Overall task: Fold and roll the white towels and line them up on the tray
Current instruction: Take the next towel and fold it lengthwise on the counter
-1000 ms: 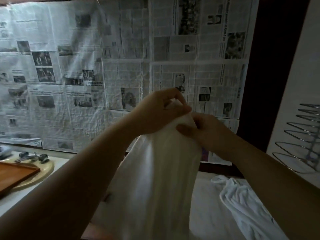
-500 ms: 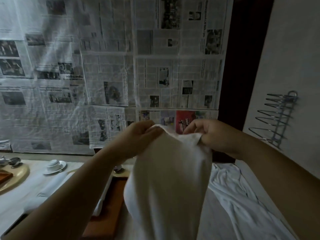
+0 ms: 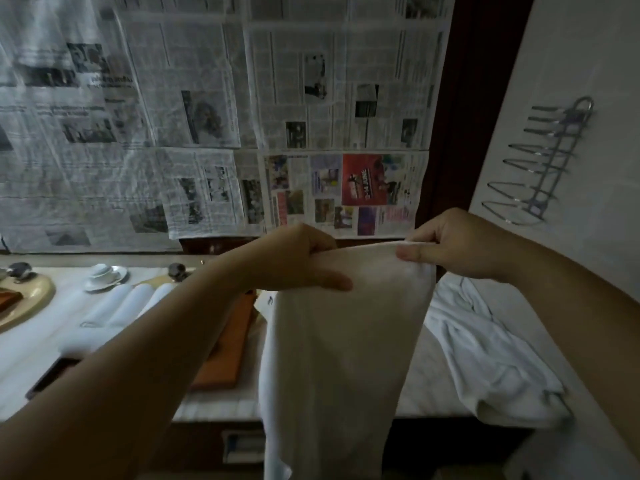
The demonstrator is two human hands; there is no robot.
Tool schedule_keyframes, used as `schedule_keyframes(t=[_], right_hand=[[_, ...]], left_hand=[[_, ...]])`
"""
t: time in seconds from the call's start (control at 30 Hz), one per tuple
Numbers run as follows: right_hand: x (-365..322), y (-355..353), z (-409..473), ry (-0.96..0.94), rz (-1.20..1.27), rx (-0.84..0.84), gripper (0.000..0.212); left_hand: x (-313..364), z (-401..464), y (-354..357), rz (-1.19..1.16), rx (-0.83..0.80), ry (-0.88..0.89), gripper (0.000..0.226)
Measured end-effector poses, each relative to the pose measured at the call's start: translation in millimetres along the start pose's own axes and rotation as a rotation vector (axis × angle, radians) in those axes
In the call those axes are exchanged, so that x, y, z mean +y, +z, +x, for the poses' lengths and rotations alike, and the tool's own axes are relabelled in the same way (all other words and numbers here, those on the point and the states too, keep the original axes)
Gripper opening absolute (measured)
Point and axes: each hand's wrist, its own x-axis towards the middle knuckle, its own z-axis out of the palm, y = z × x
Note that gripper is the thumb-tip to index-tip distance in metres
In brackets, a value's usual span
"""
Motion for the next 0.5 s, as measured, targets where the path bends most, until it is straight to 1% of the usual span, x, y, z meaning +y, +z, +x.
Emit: schedule_keyframes(t=[0.1, 0.2, 0.3, 0.4, 0.5], right_hand=[[21, 5, -7, 0.069, 0.037, -0.071, 0.020], [49, 13, -11, 0.086, 0.041, -0.068, 0.016], [74, 14, -12, 0.116, 0.046, -0.056, 0.015], [95, 13, -11, 0.123, 0.038, -0.043, 0.015], [113, 14, -6, 0.127, 0.031, -0.072, 0.016]], left_hand=[[-28, -7, 24, 0.005, -0.006, -0.054, 0.040], [-58, -17, 40, 0.022, -0.011, -0.130, 0.046], [-85, -25, 52, 0.042, 0.035, -0.197, 0.051], [-99, -31, 58, 0.047, 0.090, -0.278, 0.044], [-103, -29, 61, 0.001, 0.116, -0.297, 0.039]])
